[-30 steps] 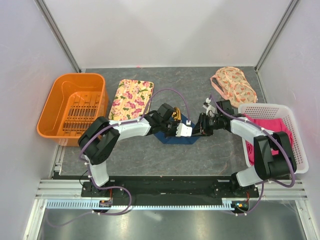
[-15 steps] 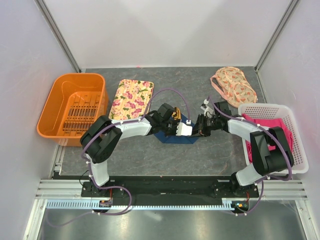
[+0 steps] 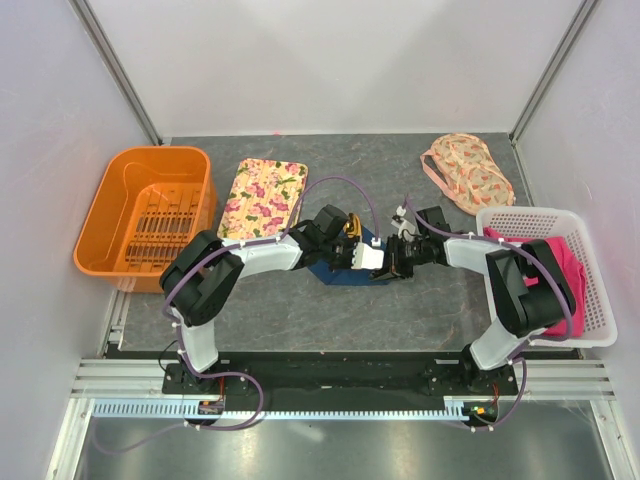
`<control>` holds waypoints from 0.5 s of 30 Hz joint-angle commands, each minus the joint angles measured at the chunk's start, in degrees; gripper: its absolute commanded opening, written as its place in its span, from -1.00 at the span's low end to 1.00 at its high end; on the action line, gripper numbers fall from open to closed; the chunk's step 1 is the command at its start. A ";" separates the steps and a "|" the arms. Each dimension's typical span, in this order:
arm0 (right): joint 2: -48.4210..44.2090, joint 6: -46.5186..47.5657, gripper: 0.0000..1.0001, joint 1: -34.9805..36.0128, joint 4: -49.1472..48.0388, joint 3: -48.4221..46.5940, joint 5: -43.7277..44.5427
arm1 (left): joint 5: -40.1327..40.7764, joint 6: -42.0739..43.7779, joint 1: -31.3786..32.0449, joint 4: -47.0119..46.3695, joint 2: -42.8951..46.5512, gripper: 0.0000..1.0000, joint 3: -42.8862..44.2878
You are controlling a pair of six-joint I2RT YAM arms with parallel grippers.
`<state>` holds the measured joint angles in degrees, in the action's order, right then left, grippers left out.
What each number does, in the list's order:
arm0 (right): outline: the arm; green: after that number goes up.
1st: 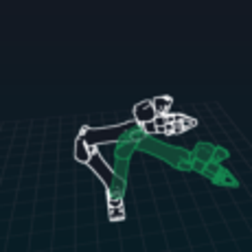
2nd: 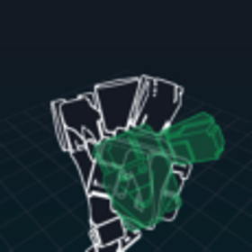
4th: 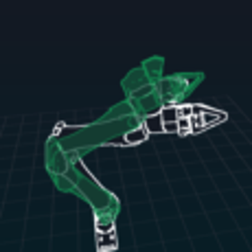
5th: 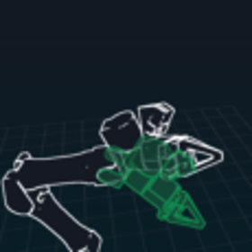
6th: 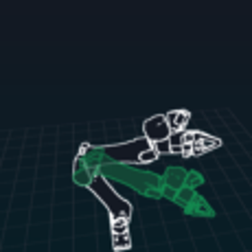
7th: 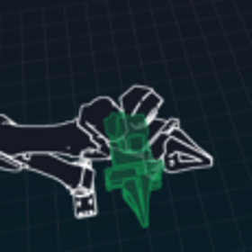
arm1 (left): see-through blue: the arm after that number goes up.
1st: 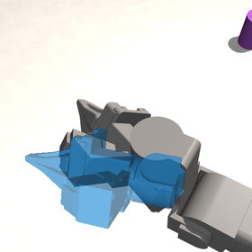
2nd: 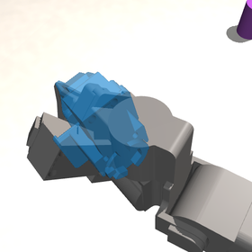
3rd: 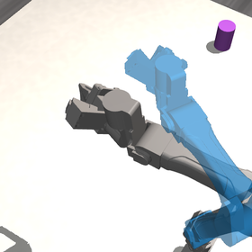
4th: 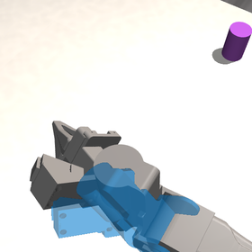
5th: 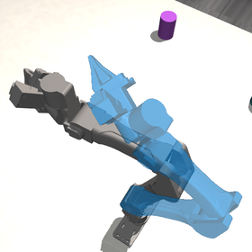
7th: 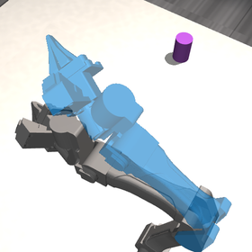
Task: Place the utensils on the paper napkin and roll it up
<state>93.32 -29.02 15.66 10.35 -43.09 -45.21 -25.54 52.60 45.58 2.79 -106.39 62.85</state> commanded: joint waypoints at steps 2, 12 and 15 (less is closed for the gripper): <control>3.00 0.27 -0.75 0.42 -2.17 -0.94 0.30 | 0.40 2.25 -0.32 -2.52 -1.28 -0.96 1.13; 6.79 -0.51 -0.85 0.42 -4.72 -1.21 0.04 | 0.23 2.42 -0.32 -4.11 -1.63 -0.95 1.49; 8.19 -0.78 -0.85 0.42 -4.72 -1.29 0.21 | 0.14 2.60 -0.32 -4.19 -1.80 -0.95 1.57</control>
<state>99.85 -29.36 15.92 7.68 -43.11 -44.95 -25.54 52.64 45.58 1.37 -107.46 62.85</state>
